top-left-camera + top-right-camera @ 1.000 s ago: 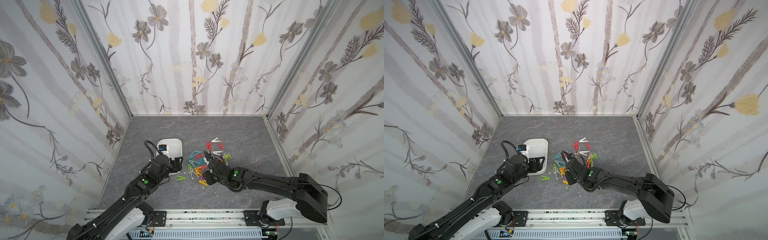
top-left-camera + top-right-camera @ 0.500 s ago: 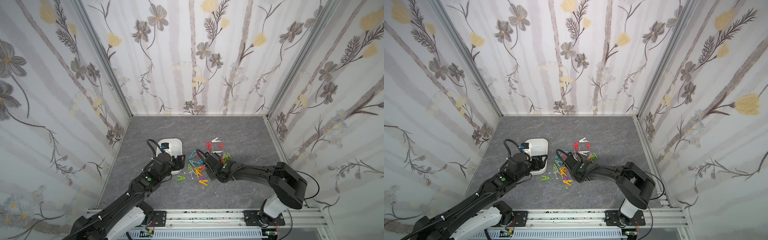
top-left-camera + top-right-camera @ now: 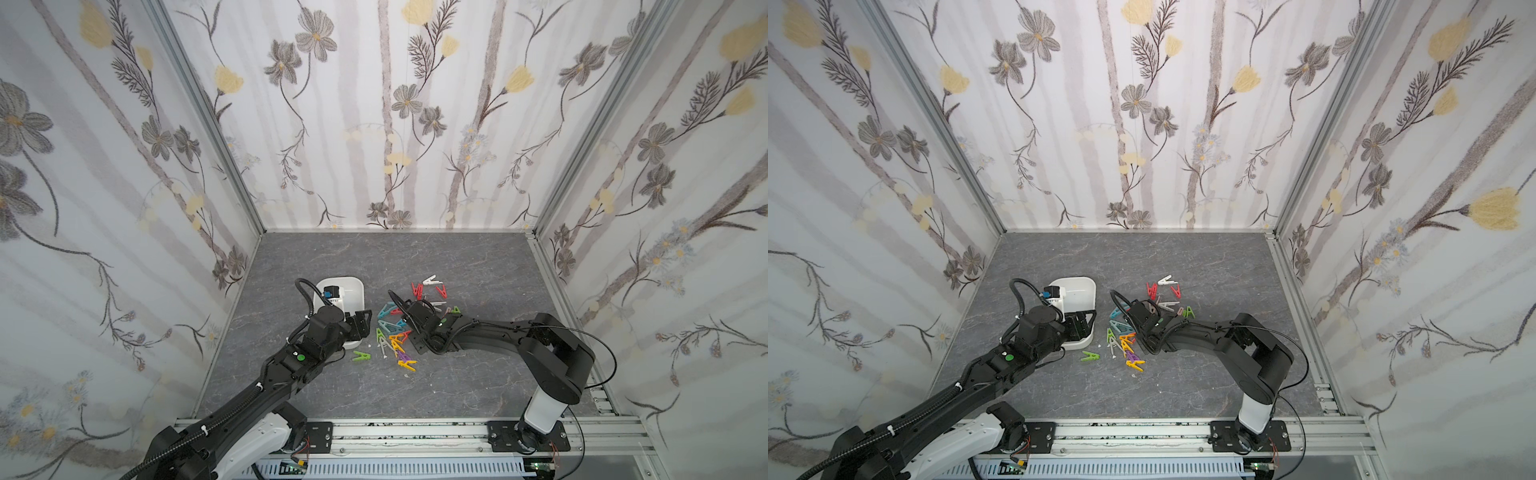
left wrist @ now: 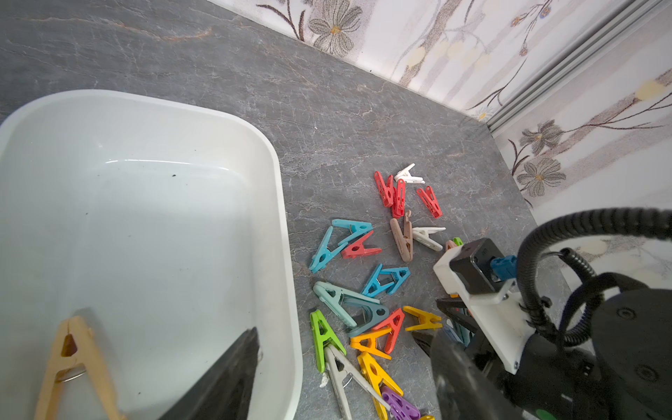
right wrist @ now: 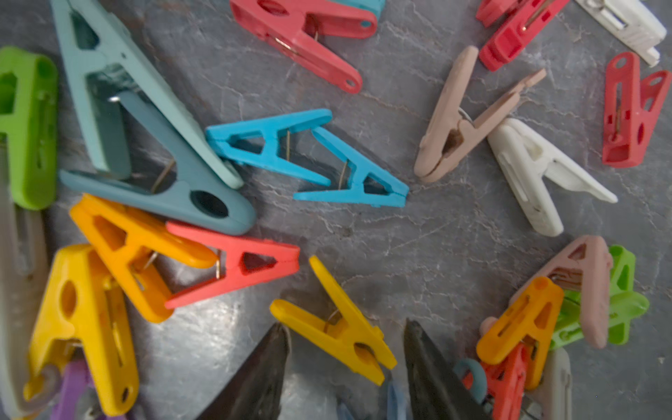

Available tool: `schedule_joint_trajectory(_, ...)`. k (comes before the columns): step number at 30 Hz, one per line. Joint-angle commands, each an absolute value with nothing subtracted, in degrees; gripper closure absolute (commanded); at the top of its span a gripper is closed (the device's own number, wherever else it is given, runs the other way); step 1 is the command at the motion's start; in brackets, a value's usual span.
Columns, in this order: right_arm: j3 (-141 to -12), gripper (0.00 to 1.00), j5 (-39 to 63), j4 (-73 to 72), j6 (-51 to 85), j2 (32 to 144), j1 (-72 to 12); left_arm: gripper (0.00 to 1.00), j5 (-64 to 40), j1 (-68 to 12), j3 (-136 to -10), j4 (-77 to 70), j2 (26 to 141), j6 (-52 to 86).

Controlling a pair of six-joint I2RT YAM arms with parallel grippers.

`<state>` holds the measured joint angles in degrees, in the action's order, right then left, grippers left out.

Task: Put the clothespins into the storage box
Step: Adjust the clothespin at the center of the board, then pick up the clothespin from the center of the board.

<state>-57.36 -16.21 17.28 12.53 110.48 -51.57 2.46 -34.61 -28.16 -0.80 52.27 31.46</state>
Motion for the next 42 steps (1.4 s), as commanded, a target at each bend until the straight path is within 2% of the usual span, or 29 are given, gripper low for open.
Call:
schedule_joint_trajectory(1,-58.9,0.45,-13.3,15.6,11.3,112.1,-51.2,0.25,2.7,-34.6,-28.5,-2.3,51.6,31.4)
schedule_joint_trajectory(6,-58.7,0.46,-7.3,14.9,13.4,111.2,-50.9,0.25,4.2,-34.0,-29.6,-0.1,50.6,31.1)
schedule_joint_trajectory(9,-56.8,0.46,-1.3,13.7,15.5,107.8,-50.5,0.25,4.3,-32.8,-31.1,1.9,50.8,30.6)
schedule_joint_trajectory(13,-55.3,0.46,1.9,13.6,17.1,102.9,-47.5,0.25,3.4,-31.9,-31.0,1.7,50.5,31.1)
schedule_joint_trajectory(16,-56.0,0.47,0.4,14.3,16.4,102.8,-47.4,0.25,2.5,-31.9,-29.7,0.0,50.5,32.1)
schedule_joint_trajectory(24,-60.6,0.62,-6.1,15.6,14.4,110.0,-45.6,0.25,1.7,-31.8,-29.4,-1.0,51.5,32.5)
schedule_joint_trajectory(30,-61.4,0.69,-7.3,15.6,13.8,112.8,-45.3,0.25,1.3,-31.8,-29.3,-1.1,51.5,32.7)
schedule_joint_trajectory(42,-59.8,0.69,-6.0,14.2,14.4,111.9,-45.3,0.26,1.6,-31.8,-28.5,-0.6,50.4,33.3)
